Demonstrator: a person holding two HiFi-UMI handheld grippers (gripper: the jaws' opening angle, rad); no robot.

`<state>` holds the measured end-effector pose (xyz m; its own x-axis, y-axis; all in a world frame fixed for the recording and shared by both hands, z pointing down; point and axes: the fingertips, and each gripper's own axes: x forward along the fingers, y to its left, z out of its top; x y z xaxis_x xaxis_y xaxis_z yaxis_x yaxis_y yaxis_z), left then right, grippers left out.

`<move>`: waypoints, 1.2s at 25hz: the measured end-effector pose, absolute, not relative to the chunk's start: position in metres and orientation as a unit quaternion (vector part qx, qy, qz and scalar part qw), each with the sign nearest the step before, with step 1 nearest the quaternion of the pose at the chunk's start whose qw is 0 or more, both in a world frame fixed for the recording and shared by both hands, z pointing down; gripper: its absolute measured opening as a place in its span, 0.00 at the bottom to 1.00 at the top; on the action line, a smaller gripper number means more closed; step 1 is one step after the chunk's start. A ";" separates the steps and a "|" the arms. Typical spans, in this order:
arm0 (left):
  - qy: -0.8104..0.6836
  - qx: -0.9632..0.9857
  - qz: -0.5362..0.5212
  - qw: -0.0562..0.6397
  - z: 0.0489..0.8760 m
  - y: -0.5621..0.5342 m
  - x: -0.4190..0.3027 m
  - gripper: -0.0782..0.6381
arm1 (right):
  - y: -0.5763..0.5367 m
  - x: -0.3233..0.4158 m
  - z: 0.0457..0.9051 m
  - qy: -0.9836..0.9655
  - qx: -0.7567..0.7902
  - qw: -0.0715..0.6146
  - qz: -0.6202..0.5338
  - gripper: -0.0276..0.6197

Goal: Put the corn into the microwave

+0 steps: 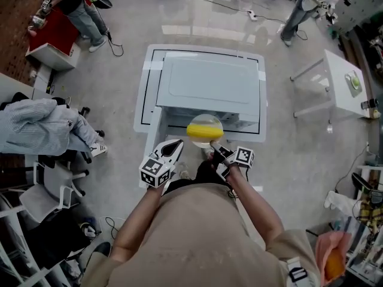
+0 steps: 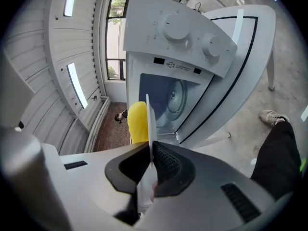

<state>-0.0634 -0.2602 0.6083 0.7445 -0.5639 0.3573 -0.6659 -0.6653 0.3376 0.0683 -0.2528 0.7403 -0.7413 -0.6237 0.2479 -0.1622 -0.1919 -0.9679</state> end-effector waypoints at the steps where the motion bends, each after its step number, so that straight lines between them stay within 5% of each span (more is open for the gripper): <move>1: -0.341 0.905 0.115 0.228 0.612 -0.262 -0.064 0.11 | -0.257 0.068 0.745 0.614 -0.321 0.163 -0.702 0.07; 30: -0.347 0.901 0.157 0.209 0.622 -0.308 -0.057 0.11 | -0.361 0.059 0.829 0.584 -0.366 0.226 -0.688 0.07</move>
